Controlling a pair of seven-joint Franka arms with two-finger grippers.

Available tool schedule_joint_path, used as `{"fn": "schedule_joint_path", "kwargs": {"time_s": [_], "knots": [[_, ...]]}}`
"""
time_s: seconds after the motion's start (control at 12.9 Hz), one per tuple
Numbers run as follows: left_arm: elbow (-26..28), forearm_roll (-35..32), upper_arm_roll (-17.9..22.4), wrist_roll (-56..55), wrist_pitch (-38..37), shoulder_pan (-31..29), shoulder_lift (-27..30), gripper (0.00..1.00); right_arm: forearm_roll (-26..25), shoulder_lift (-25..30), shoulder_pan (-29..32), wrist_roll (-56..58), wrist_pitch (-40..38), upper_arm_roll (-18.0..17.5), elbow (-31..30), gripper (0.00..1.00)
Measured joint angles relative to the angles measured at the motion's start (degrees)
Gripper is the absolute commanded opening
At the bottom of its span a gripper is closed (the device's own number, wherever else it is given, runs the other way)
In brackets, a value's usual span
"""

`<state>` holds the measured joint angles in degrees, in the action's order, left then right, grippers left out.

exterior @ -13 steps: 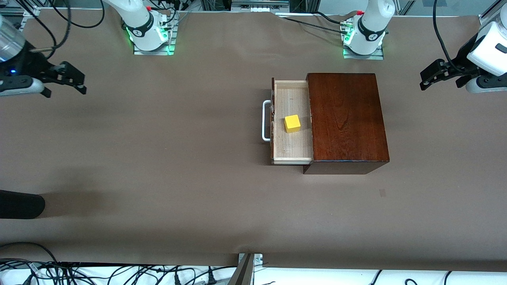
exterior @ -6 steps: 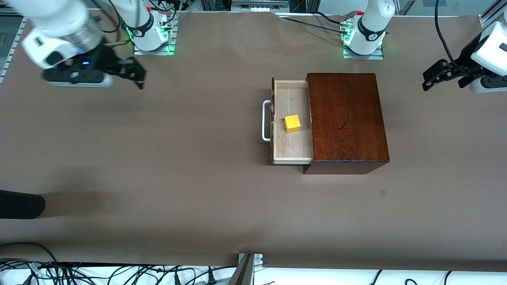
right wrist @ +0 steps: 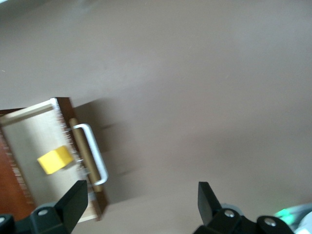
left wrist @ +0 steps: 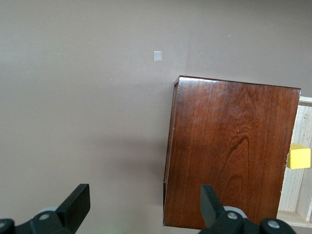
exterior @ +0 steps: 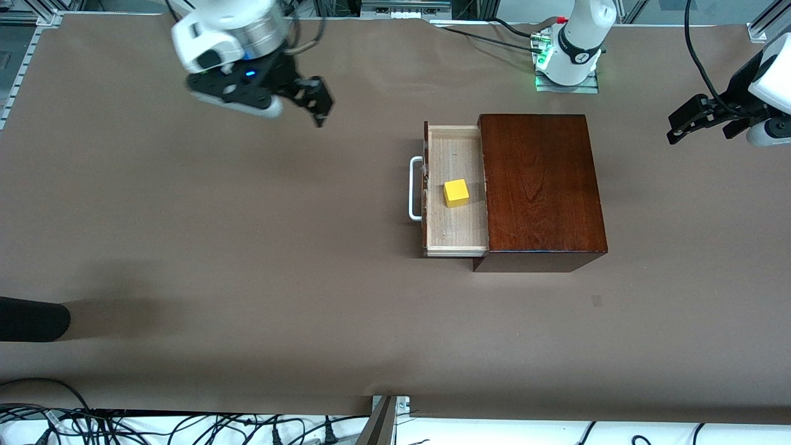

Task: Open drawer, take yellow block, close drawer
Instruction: 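Move the right gripper above the yellow block in the drawer, then lower the right gripper and close it on the yellow block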

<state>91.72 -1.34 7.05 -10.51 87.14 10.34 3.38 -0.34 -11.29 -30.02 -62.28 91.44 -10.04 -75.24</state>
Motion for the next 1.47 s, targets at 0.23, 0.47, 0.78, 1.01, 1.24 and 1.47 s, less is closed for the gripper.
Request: {"fn": "schedule_joint_path", "kwargs": {"time_s": [0.23,0.47,0.78,1.01,1.24,1.47], "knots": [[0.00,0.62,0.00,0.00,1.34,-0.04,-0.47,1.00,-0.44,-6.50,-6.70,-14.64,-0.01,-0.03,7.52,1.00],[0.00,1.08,0.01,0.00,2.54,-0.36,-1.22,1.00,-4.05,-15.57,-12.62,-29.19,0.38,0.02,14.86,1.00],[0.00,1.13,0.01,0.00,2.75,-0.59,-1.71,1.00,-4.71,-22.78,-15.16,-49.95,4.88,0.12,18.30,1.00],[0.00,1.14,-0.04,0.00,2.75,-0.61,-1.77,1.00,-4.71,-25.47,-15.23,-67.55,9.64,0.16,18.51,1.00],[0.00,1.14,-0.09,0.00,2.75,-0.61,-1.77,1.00,-4.71,-28.17,-15.35,-78.25,11.80,0.17,18.64,1.00],[0.00,1.15,-0.26,0.00,2.75,-0.61,-1.77,1.00,-4.71,-29.96,-16.07,-82.14,13.50,0.17,18.83,1.00]]}}
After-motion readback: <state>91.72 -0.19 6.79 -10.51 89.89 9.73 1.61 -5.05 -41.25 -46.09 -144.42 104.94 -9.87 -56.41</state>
